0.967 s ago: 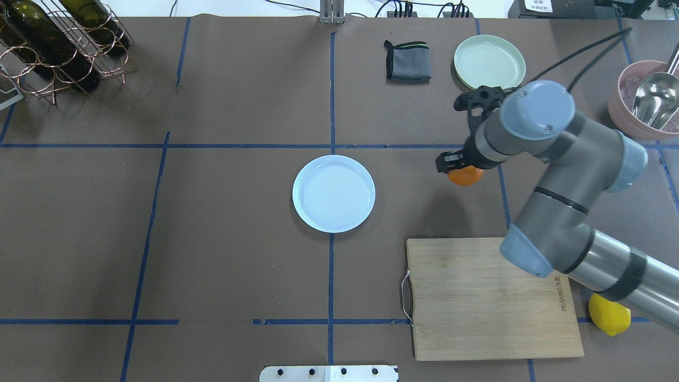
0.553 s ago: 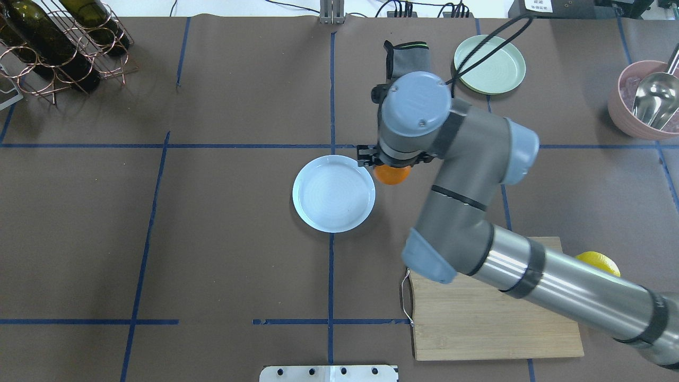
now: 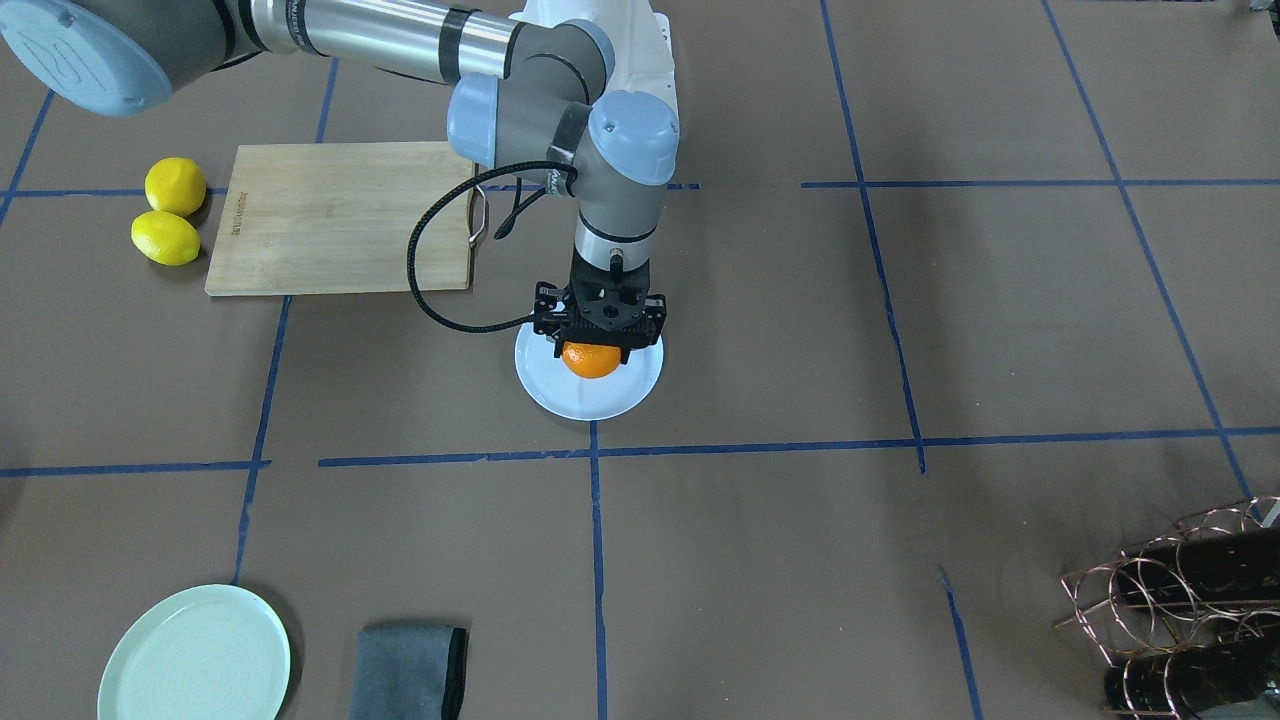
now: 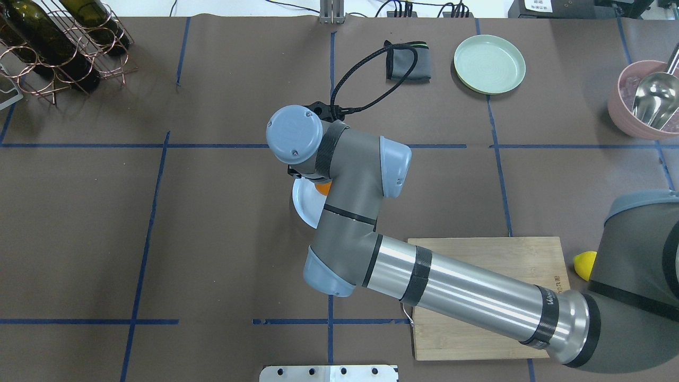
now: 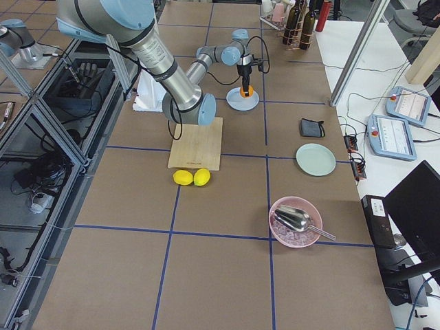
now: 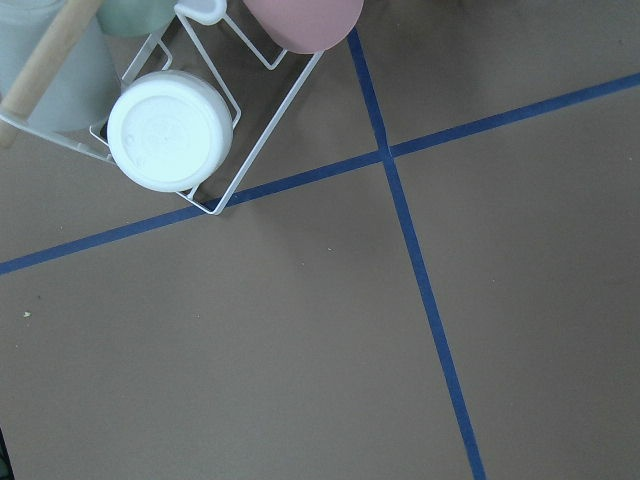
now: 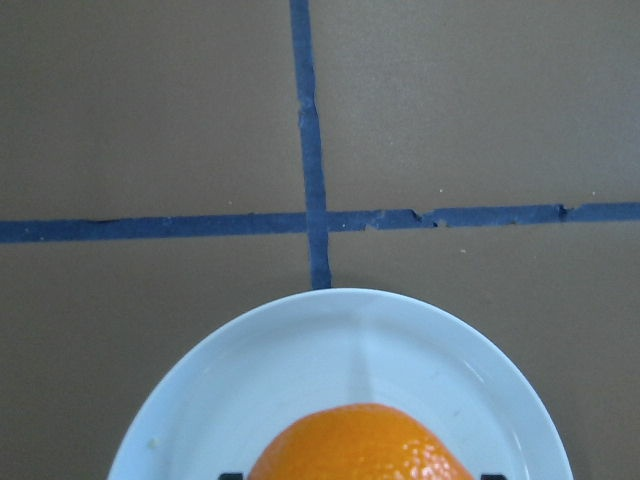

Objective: Pick orange to plate
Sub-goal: 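Carry the orange with the right gripper onto the light blue plate and release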

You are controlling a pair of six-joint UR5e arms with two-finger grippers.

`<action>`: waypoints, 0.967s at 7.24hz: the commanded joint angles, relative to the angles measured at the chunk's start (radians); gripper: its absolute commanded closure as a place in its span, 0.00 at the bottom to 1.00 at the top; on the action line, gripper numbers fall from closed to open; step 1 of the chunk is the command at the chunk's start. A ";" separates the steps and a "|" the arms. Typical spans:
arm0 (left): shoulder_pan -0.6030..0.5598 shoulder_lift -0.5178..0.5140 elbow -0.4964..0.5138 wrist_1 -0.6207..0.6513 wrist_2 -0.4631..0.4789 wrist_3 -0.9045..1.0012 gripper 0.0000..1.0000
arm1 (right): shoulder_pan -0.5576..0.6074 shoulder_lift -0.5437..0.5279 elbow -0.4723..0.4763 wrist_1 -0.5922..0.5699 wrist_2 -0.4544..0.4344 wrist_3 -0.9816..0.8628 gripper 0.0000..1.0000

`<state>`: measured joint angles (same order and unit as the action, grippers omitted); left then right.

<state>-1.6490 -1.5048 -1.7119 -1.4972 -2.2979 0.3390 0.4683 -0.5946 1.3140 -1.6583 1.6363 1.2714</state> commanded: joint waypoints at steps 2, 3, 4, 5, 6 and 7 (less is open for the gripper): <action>0.000 -0.002 0.000 0.000 -0.002 0.000 0.00 | -0.025 -0.005 -0.027 -0.003 -0.035 0.003 0.66; 0.000 -0.002 0.000 0.000 -0.002 0.000 0.00 | -0.025 -0.005 -0.030 0.000 -0.036 0.003 0.63; 0.000 -0.003 0.000 0.000 -0.002 0.000 0.00 | -0.025 -0.004 -0.030 0.002 -0.038 0.005 0.46; 0.000 -0.003 0.000 0.000 -0.002 0.000 0.00 | -0.025 -0.001 -0.030 0.002 -0.038 0.006 0.03; 0.000 -0.003 0.000 0.000 -0.002 0.000 0.00 | -0.023 0.004 -0.027 0.005 -0.036 0.008 0.00; 0.000 -0.003 0.000 0.000 -0.002 0.000 0.00 | -0.020 0.004 -0.010 0.005 -0.033 0.005 0.00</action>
<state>-1.6490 -1.5078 -1.7119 -1.4971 -2.2994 0.3390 0.4452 -0.5925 1.2904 -1.6548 1.6003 1.2778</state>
